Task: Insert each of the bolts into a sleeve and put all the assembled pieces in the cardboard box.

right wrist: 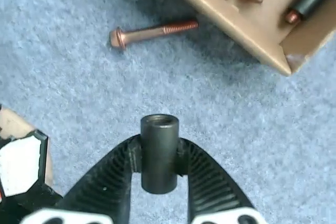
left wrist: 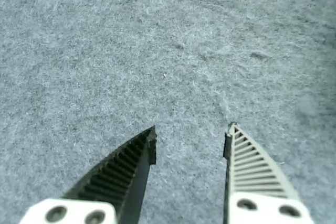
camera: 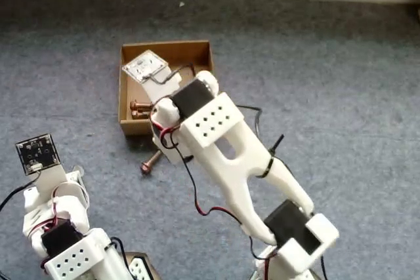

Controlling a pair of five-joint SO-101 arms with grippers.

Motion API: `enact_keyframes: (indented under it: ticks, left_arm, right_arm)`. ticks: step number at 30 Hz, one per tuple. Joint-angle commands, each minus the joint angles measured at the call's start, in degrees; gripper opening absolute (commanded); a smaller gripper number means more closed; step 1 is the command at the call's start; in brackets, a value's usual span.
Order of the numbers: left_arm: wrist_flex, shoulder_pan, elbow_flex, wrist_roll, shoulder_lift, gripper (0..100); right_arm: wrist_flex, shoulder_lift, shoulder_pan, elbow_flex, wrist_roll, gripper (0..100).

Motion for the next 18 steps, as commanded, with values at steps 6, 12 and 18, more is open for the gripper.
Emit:
enact_keyframes:
  ticks: [6,12,18]
  left_arm:
    - [-0.97,3.12,-2.24,0.44,-0.13,23]
    - [-0.62,13.41,-7.69,-0.97,0.48,23]
    - [1.23,20.88,-17.89,-1.14,0.57,23]
  right_arm:
    - [-14.20,-20.18,9.36,25.10,-0.62,0.5]
    - [-22.90,-29.23,14.20,41.63,-0.62,0.5]
    - [-35.30,-33.36,19.38,54.90,-0.70,0.5]
